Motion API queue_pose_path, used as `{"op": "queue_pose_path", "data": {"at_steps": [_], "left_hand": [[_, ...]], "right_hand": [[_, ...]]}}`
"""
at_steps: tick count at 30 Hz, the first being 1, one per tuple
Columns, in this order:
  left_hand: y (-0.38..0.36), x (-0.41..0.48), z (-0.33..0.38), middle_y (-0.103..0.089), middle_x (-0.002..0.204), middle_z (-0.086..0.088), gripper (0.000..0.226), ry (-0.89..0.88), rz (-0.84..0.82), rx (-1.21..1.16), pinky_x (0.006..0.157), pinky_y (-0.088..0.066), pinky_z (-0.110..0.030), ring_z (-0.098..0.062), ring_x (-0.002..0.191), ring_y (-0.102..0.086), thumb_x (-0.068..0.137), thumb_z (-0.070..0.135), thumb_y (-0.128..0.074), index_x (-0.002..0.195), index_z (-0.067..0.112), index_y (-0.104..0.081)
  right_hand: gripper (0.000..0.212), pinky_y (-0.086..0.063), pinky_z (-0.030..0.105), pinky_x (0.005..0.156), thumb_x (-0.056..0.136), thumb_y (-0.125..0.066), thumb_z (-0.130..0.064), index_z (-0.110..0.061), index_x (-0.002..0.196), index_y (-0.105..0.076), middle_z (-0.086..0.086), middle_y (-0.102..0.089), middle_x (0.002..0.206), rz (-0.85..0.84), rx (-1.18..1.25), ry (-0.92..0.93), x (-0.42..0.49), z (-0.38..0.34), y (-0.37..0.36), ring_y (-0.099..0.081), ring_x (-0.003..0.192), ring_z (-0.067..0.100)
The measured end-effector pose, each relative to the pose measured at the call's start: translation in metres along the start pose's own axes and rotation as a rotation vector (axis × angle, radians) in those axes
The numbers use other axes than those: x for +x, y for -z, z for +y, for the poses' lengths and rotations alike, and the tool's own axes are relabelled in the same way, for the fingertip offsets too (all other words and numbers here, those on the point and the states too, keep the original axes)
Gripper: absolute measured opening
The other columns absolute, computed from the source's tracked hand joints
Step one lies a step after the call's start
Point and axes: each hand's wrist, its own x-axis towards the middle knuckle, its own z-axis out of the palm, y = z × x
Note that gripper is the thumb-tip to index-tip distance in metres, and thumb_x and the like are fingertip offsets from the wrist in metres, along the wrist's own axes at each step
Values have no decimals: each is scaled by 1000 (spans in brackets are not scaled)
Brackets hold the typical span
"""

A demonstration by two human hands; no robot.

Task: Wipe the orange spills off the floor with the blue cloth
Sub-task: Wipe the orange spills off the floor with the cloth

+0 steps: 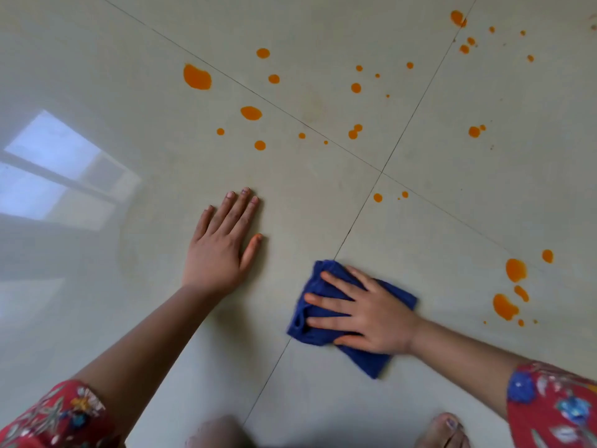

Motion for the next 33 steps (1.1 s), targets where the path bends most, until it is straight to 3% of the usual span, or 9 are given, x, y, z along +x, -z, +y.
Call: {"op": "queue_pose_path", "data": {"at_steps": [4,8,13,15,21,23,26,28,33], "left_hand": [[-1,0,0,-9,161,10,60,5,8,-4,121,-8,-36,-11,149,-5,99,46,-27,154,28,-15],[0,-1,1,-8,161,11,60,10,6,-4,121,-6,-35,-10,149,-4,99,47,-26,154,29,-13],[1,0,1,-9,161,10,59,2,8,-2,121,-3,-33,-11,149,-4,99,47,-26,154,29,-13],[0,0,1,-10,161,10,59,5,15,-7,121,-4,-34,-11,149,-4,99,47,-27,154,28,-15],[-1,0,2,-12,161,9,59,7,21,-5,121,-6,-36,-12,149,-5,99,46,-28,154,27,-17],[0,-1,3,-11,161,9,59,7,18,-7,121,-6,-35,-12,149,-5,99,46,-27,154,27,-16],[1,-1,3,-9,161,9,60,7,7,5,121,-5,-34,-12,149,-3,99,47,-26,154,28,-14],[1,0,3,-9,161,9,60,10,4,4,121,-6,-35,-11,149,-3,99,46,-27,154,28,-14],[2,-1,3,-11,161,10,60,19,-3,-5,121,-6,-34,-11,149,-5,98,46,-27,154,28,-16]], "right_hand": [[52,-20,51,115,102,-24,-51,-38,152,-19,-9,-17,161,4,-28,-264,-42,52,2,-13,149,26],[50,-30,52,110,101,-31,-44,-28,148,-34,-1,-28,158,191,59,-685,14,58,12,-21,147,29],[48,-20,39,117,101,-36,-39,-25,148,-35,-3,-28,158,95,17,-235,4,7,-3,-22,147,23],[46,-22,41,116,102,-35,-37,-22,145,-37,0,-32,155,113,53,-248,-26,26,-3,-24,146,24],[51,-31,53,112,101,-32,-40,-15,144,-45,6,-38,153,340,103,-1088,13,114,11,-29,144,33],[51,-34,54,110,98,-34,-37,-15,143,-47,7,-39,153,334,88,-974,49,103,12,-31,142,35],[48,-24,43,116,101,-34,-39,-21,145,-44,0,-32,156,159,47,-452,35,59,7,-25,146,27],[48,-19,41,118,102,-32,-42,-25,146,-40,-3,-29,157,106,70,-324,-3,64,7,-22,147,23],[59,-24,52,116,100,-18,-52,-25,150,-32,-3,-25,159,208,101,-1075,4,123,14,-16,149,25]]}}
